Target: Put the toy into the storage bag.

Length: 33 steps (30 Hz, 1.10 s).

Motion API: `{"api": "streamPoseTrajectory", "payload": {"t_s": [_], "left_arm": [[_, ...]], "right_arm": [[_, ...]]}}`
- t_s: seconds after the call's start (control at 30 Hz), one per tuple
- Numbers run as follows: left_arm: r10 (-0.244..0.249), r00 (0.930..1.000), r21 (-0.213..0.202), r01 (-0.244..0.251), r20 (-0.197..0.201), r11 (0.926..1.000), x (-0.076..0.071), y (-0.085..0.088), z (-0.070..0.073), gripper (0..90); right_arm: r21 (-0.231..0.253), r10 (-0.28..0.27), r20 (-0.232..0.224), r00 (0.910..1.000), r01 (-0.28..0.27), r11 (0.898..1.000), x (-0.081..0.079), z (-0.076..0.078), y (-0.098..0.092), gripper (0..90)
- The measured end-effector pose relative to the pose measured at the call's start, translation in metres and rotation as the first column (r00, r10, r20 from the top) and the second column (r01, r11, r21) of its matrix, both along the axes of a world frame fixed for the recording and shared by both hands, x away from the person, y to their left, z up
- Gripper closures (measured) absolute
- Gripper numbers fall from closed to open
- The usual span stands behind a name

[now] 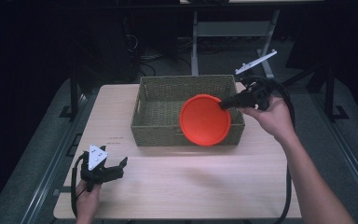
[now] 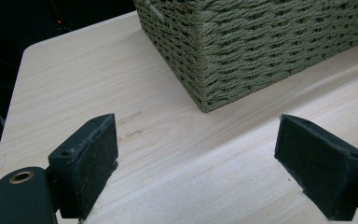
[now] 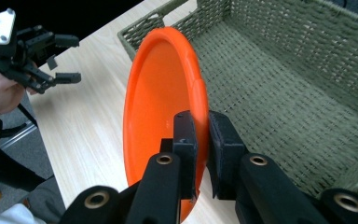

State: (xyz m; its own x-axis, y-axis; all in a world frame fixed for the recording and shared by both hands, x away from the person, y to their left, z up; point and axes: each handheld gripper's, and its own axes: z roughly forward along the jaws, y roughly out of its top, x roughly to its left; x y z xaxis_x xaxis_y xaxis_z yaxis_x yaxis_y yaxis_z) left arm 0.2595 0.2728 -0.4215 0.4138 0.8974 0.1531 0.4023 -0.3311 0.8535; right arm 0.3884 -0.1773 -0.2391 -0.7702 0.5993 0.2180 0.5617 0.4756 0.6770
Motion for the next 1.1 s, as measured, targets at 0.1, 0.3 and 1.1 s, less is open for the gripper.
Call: {"api": "streamPoseTrajectory", "payload": {"t_s": [0.1,0.3,1.1], "left_arm": [[-0.001,1.0,-0.001,0.001,0.001,1.0,0.001,0.0,0.0,12.7],[-0.002,1.0,0.002,0.002,0.0,1.0,0.0,0.0,0.0,12.8],[-0.013,0.9999,0.002,0.013,0.005,0.9999,0.0,-0.001,0.001,12.7]], "right_arm": [[-0.005,-0.011,-0.003,0.9999,0.011,1.0,0.004,0.003,0.001,82.2],[0.007,-0.029,-0.004,0.9996,0.029,1.0,0.013,0.01,0.002,82.2],[0.017,-0.09,-0.012,0.9959,0.09,0.996,0.043,0.012,0.005,82.1]]}}
